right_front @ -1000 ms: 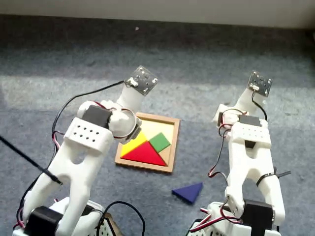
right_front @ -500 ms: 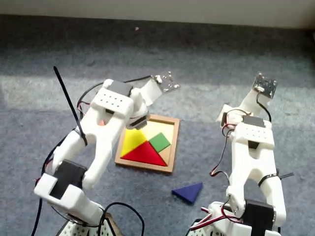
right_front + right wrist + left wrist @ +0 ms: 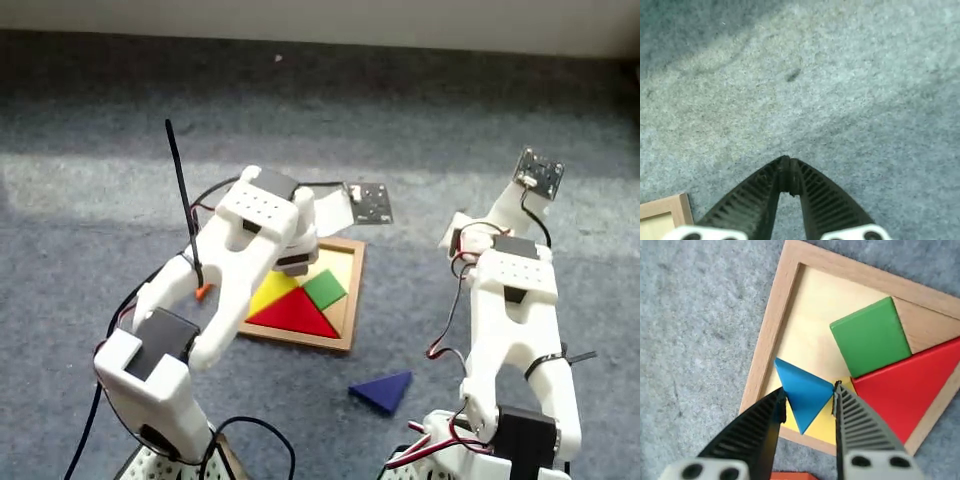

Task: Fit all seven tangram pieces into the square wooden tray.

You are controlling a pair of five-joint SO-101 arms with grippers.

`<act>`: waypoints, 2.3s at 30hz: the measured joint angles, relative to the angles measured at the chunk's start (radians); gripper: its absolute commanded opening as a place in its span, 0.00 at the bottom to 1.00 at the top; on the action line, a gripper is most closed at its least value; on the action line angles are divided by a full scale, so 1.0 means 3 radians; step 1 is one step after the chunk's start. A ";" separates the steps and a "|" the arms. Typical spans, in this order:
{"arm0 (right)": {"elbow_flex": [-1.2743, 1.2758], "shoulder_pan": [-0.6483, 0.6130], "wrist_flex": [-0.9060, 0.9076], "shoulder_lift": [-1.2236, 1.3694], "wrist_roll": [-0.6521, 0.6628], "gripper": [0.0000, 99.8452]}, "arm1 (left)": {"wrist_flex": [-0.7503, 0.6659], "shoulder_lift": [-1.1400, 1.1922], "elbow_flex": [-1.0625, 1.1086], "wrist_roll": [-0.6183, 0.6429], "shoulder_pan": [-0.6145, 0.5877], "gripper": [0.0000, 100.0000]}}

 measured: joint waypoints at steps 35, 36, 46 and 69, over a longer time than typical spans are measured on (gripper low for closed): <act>0.0000 0.0000 0.0000 0.0000 0.0000 0.01 | 0.0113 0.0026 -0.0005 -0.0583 0.0046 0.27; 0.0000 0.0000 0.0000 0.0000 0.0000 0.01 | 0.0082 0.0026 -0.0005 -0.0578 0.0020 0.27; 0.0000 0.0000 0.0000 0.0000 0.0000 0.01 | -0.0143 0.0338 -0.0061 -0.0557 -0.0020 0.27; 0.0000 0.0000 0.0000 0.0000 0.0000 0.01 | -0.0297 0.0348 -0.0184 -0.0557 -0.0148 0.27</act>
